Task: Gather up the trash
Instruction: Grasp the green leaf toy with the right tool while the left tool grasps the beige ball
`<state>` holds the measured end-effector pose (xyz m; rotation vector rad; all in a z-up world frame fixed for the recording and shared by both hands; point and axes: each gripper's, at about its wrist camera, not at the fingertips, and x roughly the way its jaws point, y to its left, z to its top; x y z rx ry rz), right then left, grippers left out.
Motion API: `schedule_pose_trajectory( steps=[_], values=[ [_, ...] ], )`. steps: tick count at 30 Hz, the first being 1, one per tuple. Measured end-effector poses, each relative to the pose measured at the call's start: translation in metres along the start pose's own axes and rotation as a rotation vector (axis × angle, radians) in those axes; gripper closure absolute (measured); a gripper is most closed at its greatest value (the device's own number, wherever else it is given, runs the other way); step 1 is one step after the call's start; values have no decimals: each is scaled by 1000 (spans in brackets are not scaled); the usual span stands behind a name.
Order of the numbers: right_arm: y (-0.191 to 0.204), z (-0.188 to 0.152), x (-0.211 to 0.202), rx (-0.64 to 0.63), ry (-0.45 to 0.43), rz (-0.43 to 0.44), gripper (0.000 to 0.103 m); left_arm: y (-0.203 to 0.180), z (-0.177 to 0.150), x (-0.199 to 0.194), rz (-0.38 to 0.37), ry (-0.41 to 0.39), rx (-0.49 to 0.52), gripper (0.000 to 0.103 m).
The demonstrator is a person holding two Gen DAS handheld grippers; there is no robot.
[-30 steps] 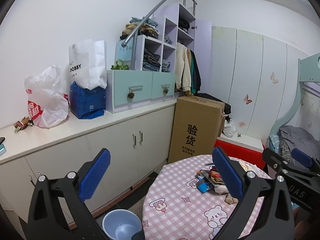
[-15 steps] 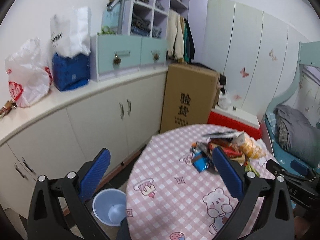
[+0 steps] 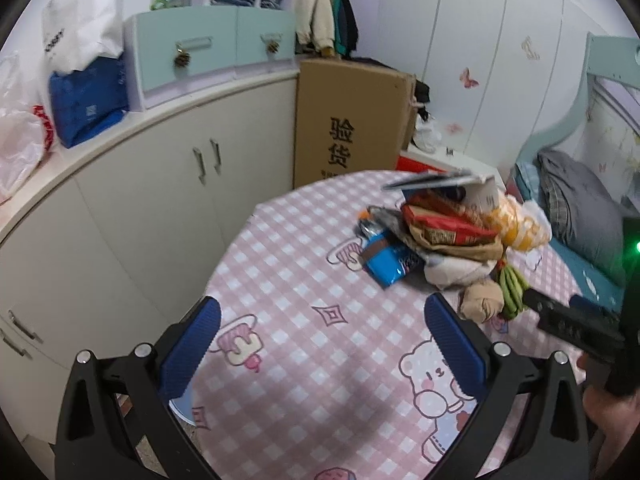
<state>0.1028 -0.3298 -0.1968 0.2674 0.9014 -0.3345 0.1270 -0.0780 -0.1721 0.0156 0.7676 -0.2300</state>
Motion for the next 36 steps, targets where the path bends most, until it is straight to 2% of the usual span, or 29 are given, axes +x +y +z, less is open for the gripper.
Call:
schedule_pose_trajectory(
  steps=[3, 5, 6, 7, 8, 9, 12, 18, 23, 26, 27, 28, 30, 31, 32, 34, 36],
  values=[
    [-2, 12, 17, 19, 3, 21, 7, -7, -2, 20, -18, 30, 30, 4],
    [-2, 20, 29, 23, 15, 45, 15, -10, -1, 34, -36, 48, 50, 4],
    [-1, 21, 34, 26, 25, 55, 30, -12, -1, 40, -41, 54, 60, 4],
    [-3, 22, 41, 32, 47, 76, 61, -16, -1, 50, -48, 67, 77, 4],
    [-5, 22, 46, 42, 68, 99, 76, -18, 0, 57, -60, 74, 94, 4],
    [-7, 21, 47, 54, 76, 114, 80, -22, 0, 64, -70, 81, 113, 4],
    [-15, 12, 35, 57, 42, 131, 87, -32, 3, 77, -71, 102, 163, 4],
    [-35, 0, 10, 92, 14, 136, 89, -63, -3, 67, -247, 114, 175, 4],
    [-52, -9, -8, 129, 0, 151, 90, -111, -12, 76, -319, 131, 251, 4],
    [-63, -11, -17, 151, -14, 155, 91, -130, -14, 90, -336, 153, 270, 4],
    [-67, -12, -22, 161, -20, 160, 91, -136, -15, 95, -333, 167, 272, 7],
    [-71, -11, -24, 166, -24, 162, 91, -140, -16, 99, -346, 180, 269, 23],
    [-76, -13, -31, 174, -34, 165, 91, -146, -16, 106, -390, 222, 253, 46],
    [-79, -15, -35, 181, -38, 170, 91, -146, -15, 108, -385, 209, 255, 50],
    [-81, -16, -38, 184, -41, 170, 91, -147, -15, 108, -400, 221, 253, 59],
    [-83, -19, -44, 189, -47, 168, 91, -142, -17, 106, -436, 235, 220, 68],
    [-84, -22, -51, 195, -55, 173, 91, -136, -21, 100, -453, 238, 202, 69]
  ],
)
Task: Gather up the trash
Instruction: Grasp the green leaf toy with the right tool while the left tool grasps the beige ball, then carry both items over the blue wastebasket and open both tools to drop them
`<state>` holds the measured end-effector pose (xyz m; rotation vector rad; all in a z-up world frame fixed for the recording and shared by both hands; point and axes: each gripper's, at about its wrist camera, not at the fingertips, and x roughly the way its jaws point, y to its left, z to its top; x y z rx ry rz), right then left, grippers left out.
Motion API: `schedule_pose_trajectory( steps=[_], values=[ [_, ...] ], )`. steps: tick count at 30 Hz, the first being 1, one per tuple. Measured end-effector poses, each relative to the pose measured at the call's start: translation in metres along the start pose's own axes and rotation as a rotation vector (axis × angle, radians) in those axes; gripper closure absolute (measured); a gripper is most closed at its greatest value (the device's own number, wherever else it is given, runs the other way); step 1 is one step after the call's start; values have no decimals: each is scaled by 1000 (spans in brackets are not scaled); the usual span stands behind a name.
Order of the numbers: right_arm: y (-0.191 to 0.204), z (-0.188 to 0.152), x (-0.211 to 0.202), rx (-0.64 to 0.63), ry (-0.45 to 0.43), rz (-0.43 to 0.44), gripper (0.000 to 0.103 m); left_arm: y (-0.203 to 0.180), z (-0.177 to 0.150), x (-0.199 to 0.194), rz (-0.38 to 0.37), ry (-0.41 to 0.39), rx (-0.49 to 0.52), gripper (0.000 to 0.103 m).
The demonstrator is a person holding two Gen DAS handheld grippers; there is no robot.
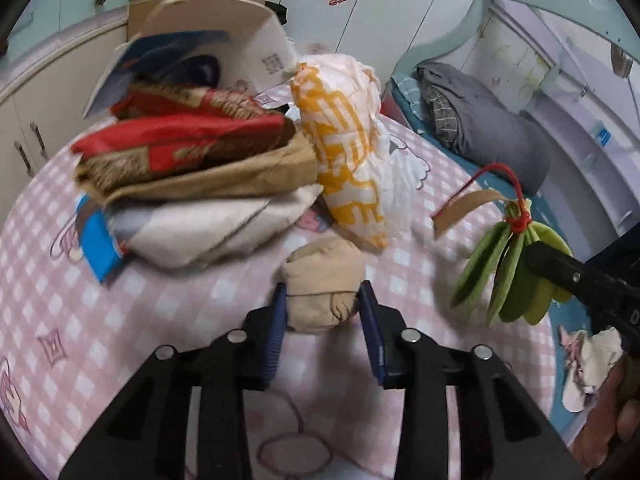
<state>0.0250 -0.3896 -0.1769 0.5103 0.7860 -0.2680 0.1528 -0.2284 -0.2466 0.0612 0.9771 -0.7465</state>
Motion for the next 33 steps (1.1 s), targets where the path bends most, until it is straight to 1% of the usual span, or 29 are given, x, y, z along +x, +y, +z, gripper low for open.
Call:
schedule_pose_trajectory(
  steps=[3, 7, 12, 17, 18, 21, 24, 27, 30, 33],
  values=[
    [4, -1, -11, -8, -19, 15, 91, 9, -13, -18, -18, -18, -26, 70],
    [22, -1, -25, -49, -40, 59, 91, 22, -28, -46, -9, -60, -53, 70],
    [61, -1, -40, -115, -57, 139, 91, 51, -40, -100, 42, -156, -98, 70],
    [123, -3, -47, -226, -61, 243, 91, 95, -61, -159, 144, -247, -181, 70],
    [132, -3, -46, -239, -59, 257, 91, 107, -65, -169, 161, -259, -205, 70],
    [176, -8, -38, -303, -41, 318, 91, 134, -78, -192, 204, -288, -260, 70],
    [214, -16, -27, -352, -17, 367, 91, 175, -98, -215, 266, -317, -333, 70],
    [266, -25, -10, -408, 33, 445, 91, 210, -116, -226, 314, -318, -402, 70],
    [311, -37, 4, -454, 89, 505, 91, 250, -138, -230, 367, -305, -476, 70],
    [359, -56, 27, -497, 164, 548, 91, 289, -163, -230, 415, -273, -543, 70]
  ],
)
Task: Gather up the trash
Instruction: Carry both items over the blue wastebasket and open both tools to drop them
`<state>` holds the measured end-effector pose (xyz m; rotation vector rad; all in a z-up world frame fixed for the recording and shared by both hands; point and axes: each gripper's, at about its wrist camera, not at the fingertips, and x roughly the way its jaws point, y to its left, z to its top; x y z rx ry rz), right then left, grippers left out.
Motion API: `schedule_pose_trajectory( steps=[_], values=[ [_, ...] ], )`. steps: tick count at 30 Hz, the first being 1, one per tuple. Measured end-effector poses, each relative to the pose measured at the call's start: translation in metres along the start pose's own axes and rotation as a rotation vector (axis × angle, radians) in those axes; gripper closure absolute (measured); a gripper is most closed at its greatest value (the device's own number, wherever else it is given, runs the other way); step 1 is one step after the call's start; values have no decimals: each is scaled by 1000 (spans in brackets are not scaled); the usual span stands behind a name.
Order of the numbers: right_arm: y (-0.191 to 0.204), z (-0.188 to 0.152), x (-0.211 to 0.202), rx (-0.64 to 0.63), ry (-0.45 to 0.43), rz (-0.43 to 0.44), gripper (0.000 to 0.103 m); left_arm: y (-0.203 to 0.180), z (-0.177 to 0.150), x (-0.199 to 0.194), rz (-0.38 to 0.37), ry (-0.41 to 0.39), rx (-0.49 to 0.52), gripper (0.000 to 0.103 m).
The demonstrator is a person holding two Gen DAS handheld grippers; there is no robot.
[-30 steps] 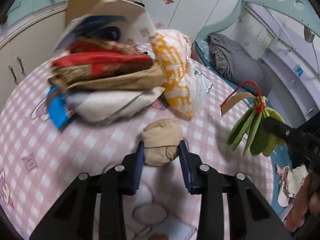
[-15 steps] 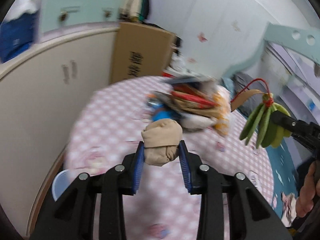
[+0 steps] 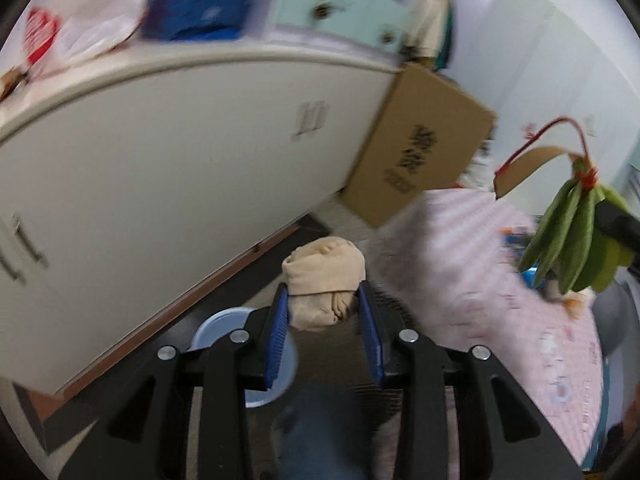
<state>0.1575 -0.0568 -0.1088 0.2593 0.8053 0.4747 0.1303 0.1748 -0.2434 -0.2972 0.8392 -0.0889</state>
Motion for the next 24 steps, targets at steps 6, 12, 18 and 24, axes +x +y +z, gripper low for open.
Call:
schedule_pose_trajectory(
  steps=[6, 12, 18, 24],
  values=[
    [41, -10, 100, -36, 160, 32, 91, 76, -17, 47, 80, 107, -88, 70],
    [44, -27, 185, -7, 315, -23, 91, 123, -34, 96, 115, 199, -135, 70],
    [40, -53, 258, 28, 465, -85, 91, 143, -45, 149, 102, 298, -138, 70],
    [18, -77, 310, 94, 595, -135, 89, 152, -55, 186, 66, 359, -120, 67]
  ],
)
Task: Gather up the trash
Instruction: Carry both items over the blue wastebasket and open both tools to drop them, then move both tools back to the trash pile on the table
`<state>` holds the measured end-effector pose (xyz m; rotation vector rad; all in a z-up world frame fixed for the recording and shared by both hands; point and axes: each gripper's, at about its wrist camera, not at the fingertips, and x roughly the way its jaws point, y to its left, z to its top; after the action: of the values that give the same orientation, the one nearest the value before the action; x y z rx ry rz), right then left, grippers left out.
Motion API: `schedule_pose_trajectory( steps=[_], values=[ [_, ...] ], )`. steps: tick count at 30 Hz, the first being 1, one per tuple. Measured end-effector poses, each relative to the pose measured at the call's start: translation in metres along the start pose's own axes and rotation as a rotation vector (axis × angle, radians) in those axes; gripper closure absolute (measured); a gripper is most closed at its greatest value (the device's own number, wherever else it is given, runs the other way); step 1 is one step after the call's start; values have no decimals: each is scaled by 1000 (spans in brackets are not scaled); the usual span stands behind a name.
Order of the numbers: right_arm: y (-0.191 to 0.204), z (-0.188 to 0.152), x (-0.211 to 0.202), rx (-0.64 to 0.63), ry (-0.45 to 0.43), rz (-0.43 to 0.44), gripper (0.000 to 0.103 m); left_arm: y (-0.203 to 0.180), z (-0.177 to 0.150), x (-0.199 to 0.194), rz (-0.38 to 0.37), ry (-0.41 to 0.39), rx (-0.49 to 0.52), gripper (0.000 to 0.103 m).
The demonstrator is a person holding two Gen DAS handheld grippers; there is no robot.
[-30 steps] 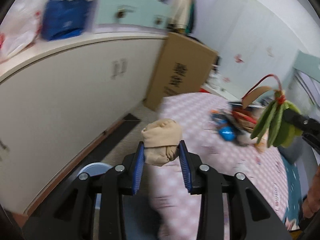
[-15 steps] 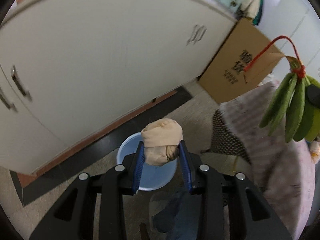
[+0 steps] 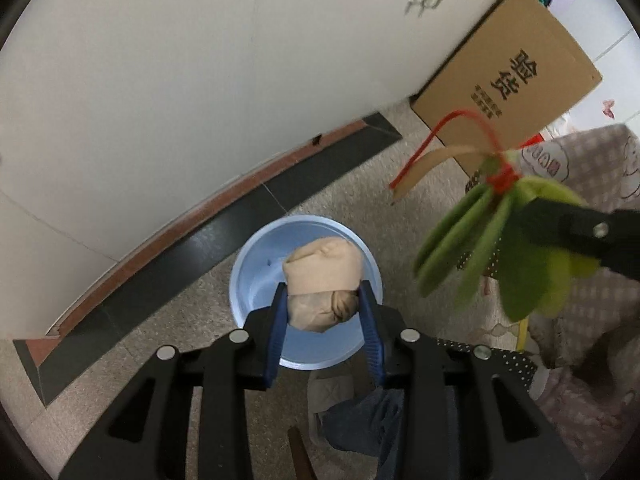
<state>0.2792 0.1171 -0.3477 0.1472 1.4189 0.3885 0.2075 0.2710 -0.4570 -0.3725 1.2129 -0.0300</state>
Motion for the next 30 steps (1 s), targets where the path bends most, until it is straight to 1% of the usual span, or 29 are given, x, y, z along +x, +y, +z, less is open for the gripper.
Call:
schedule_pose_trajectory(
  steps=[2, 3, 4, 6, 8, 9, 10, 12, 16, 20, 23, 25, 28, 30],
  values=[
    [-5, 0, 10, 25, 24, 12, 74, -2, 1, 11, -7, 16, 13, 50],
    [-8, 0, 11, 35, 24, 14, 53, -2, 2, 15, -7, 20, 20, 33],
    [-10, 0, 12, 43, 18, 6, 36, -2, 2, 18, -1, 18, 22, 23],
    [-10, -1, 12, 44, 18, -9, 30, -1, 3, 20, 29, 16, 14, 18],
    [-10, -1, 10, 46, 17, -12, 20, 0, 5, 21, 42, 24, 1, 18],
    [-9, 0, 9, 43, 10, -18, 13, 1, 5, 20, 50, 25, -8, 17],
    [-6, 0, 6, 34, -1, -22, 9, 3, 5, 17, 57, 24, -21, 17],
    [-1, 0, 3, 18, -10, -27, 6, 5, 3, 6, 68, 11, -41, 15],
    [14, -4, -11, -45, -46, -27, 6, 6, 2, -21, 99, -22, -58, 12],
    [27, -10, -40, -115, -116, -22, 6, 4, 1, -53, 98, -60, -76, 11],
    [35, -16, -74, -151, -201, 4, 6, -6, 2, -86, 111, -118, -67, 11],
    [38, -25, -103, -196, -290, 30, 6, -14, 3, -107, 110, -161, -54, 11],
    [39, -39, -142, -255, -396, 37, 6, -34, 2, -140, 119, -245, -16, 11],
    [34, -47, -163, -259, -439, 60, 6, -48, 1, -158, 118, -293, 11, 11]
  ],
)
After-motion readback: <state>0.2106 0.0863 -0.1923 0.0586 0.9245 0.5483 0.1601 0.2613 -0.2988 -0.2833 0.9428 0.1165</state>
